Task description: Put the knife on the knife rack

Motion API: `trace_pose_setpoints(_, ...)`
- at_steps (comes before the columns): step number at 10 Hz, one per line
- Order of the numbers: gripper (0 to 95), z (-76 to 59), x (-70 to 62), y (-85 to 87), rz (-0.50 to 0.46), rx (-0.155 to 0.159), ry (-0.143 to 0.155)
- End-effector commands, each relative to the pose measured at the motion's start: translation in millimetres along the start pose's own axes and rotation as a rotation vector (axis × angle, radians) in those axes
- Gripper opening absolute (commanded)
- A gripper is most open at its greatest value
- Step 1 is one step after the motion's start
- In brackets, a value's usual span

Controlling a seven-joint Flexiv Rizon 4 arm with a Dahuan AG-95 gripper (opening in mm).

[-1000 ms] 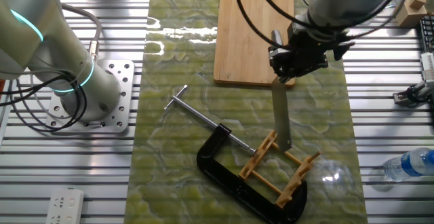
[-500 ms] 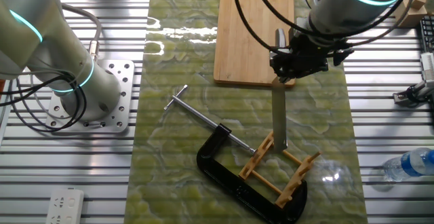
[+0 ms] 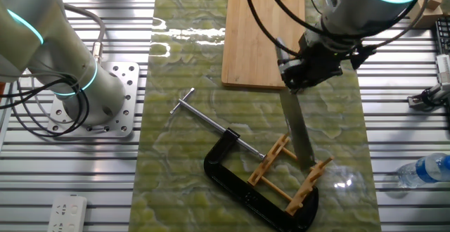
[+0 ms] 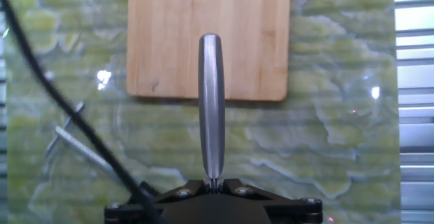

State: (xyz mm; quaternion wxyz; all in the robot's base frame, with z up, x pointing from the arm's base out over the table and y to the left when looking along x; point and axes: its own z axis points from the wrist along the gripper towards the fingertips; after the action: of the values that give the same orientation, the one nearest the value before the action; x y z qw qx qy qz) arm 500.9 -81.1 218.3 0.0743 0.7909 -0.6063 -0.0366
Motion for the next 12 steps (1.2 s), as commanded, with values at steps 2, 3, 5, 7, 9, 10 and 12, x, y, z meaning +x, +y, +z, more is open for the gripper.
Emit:
trace_pose_setpoints(2, 0.0, -9.5, 30.9, 22.8, -0.172, 0.004, 0.054)
trace_pose_setpoints(3, 0.0, -7.5, 39.0, 27.6, -0.198, 0.007, 0.057)
trace_pose_setpoints(5, 0.0, -1.7, 52.1, 32.9, -0.255, 0.01, 0.06)
trace_pose_setpoints(7, 0.0, 2.8, 62.3, 36.1, -0.315, 0.009, 0.065)
trace_pose_setpoints(9, 0.0, 7.2, 71.9, 41.4, -0.374, 0.021, 0.064)
trace_pose_setpoints(10, 0.0, 9.4, 74.0, 44.2, -0.402, 0.031, 0.071)
trace_pose_setpoints(12, 0.0, 13.5, 74.7, 46.9, -0.439, 0.04, 0.075)
